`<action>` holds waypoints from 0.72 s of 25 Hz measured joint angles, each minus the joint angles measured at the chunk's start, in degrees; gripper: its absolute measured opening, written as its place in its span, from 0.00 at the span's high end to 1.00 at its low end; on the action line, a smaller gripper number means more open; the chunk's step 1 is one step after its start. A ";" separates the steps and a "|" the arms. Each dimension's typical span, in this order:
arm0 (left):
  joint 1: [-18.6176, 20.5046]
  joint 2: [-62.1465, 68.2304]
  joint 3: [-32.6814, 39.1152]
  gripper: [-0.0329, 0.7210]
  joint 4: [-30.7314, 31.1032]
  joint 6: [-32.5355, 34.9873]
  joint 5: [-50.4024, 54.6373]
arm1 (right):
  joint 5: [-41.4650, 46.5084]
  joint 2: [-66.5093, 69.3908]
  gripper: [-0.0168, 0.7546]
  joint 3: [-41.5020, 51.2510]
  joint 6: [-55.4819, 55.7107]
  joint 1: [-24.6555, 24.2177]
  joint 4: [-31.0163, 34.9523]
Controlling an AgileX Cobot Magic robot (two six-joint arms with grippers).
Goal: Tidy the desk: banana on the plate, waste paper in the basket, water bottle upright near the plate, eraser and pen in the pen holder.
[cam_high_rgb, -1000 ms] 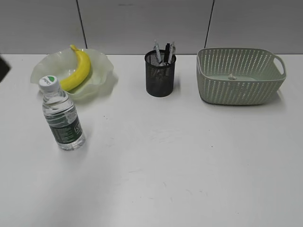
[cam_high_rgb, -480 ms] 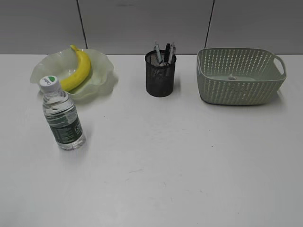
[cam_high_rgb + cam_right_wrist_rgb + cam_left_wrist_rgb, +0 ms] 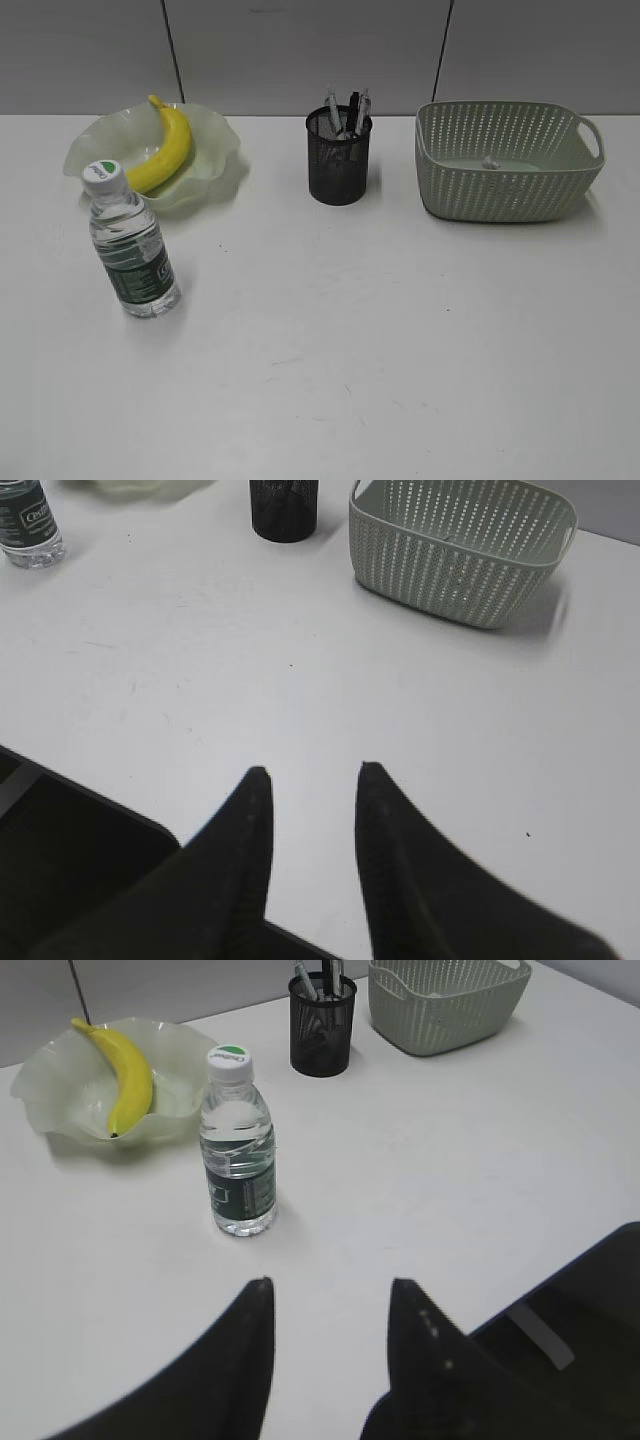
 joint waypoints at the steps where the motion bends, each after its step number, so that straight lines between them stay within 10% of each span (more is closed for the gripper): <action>1: 0.00 0.00 0.00 0.57 -0.26 0.14 0.07 | 0.00 0.00 0.66 0.00 0.00 0.00 0.00; 18: 0.00 0.00 0.00 0.57 -4.49 0.55 0.12 | 0.00 0.00 0.67 0.00 0.00 0.00 0.00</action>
